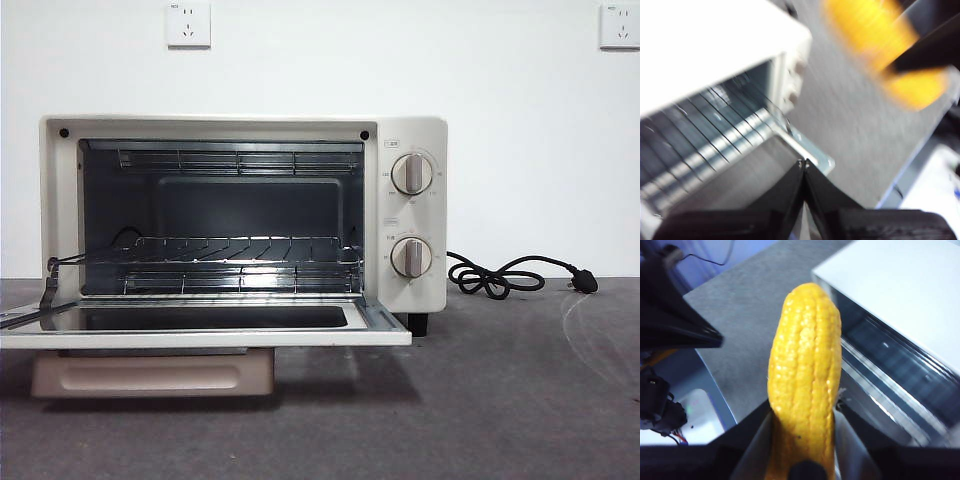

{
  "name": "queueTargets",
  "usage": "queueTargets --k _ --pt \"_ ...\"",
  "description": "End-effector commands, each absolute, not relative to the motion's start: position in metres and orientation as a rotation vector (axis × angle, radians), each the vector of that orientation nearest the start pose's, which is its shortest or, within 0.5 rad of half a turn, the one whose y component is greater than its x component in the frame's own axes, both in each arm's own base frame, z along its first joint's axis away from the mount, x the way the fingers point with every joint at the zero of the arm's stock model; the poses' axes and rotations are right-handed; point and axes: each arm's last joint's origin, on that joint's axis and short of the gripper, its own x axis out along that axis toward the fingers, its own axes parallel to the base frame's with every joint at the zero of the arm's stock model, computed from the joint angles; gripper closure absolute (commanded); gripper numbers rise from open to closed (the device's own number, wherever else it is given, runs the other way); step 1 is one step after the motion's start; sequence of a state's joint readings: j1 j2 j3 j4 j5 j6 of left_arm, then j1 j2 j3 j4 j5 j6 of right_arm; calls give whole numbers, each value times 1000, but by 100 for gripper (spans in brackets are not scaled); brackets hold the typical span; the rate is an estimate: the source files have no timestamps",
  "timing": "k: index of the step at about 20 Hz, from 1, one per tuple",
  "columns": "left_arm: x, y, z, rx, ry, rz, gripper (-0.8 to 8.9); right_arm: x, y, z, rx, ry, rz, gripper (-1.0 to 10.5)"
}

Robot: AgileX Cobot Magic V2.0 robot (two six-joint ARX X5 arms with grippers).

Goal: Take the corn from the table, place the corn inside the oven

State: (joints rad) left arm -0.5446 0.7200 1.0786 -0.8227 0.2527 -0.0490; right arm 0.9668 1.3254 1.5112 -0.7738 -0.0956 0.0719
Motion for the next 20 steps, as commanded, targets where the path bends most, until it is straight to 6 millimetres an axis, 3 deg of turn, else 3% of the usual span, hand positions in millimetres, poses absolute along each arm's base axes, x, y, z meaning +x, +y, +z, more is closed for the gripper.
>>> queueTargets --k 1,4,9,20 --pt "78 -55 381 -9 433 -750 819 155 242 402 -257 542 1065 959" --pt "58 -43 386 -32 352 -751 819 166 272 386 -309 490 1106 959" --pt "45 -33 385 -40 329 -712 819 181 301 360 -370 477 1119 959" --pt "31 -22 391 -8 363 -601 819 214 340 293 -712 448 932 959"
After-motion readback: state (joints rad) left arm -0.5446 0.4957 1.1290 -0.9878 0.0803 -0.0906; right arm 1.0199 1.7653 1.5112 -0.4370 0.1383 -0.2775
